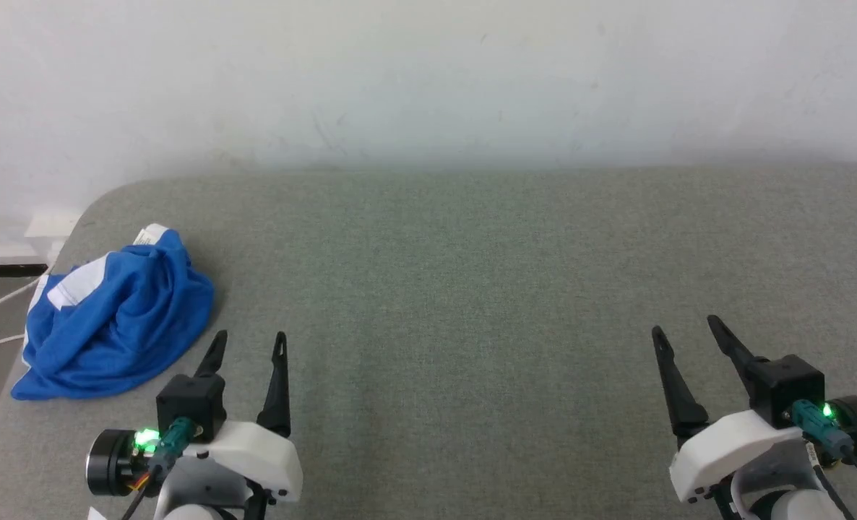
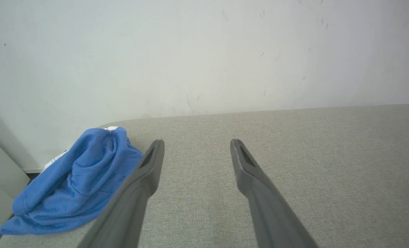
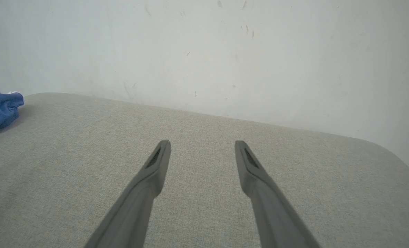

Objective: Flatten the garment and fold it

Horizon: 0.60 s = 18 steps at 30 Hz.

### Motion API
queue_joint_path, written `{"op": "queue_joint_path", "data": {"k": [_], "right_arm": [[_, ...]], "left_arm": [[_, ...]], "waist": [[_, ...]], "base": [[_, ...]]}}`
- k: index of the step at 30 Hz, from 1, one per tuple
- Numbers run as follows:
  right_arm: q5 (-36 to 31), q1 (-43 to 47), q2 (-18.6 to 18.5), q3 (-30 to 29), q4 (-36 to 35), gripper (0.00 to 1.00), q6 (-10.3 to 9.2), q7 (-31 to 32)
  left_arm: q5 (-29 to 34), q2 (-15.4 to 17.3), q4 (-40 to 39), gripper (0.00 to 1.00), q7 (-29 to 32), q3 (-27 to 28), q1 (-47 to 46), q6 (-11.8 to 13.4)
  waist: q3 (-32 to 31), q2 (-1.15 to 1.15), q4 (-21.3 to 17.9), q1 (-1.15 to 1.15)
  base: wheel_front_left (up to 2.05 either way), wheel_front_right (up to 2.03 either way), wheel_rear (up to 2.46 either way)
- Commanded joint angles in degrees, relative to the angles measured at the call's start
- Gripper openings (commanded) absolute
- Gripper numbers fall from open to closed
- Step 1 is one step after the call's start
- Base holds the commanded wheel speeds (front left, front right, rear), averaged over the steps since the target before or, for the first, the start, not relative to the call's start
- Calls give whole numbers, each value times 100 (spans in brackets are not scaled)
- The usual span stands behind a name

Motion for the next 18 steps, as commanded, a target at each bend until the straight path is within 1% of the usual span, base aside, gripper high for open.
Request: {"op": "queue_joint_path", "data": {"k": [1,9,18], "right_arm": [[-8,-20,1,-1,10,100,-1,-32],[-30,-38,3,0,35,100,-1,-91],[-17,-66,4,32,69,100,-2,-153]], "left_arm": [[-35,-1,22,100,-52,-21,-12,37],[-87,8,88,100,-148,-61,-34,107],[-167,42,133,100,-258,-70,-33,190]], "waist": [[-1,0,12,0],[-10,0,147,0],[-13,0,415,0]], "base": [[0,0,0],[0,0,0],[0,0,0]]}}
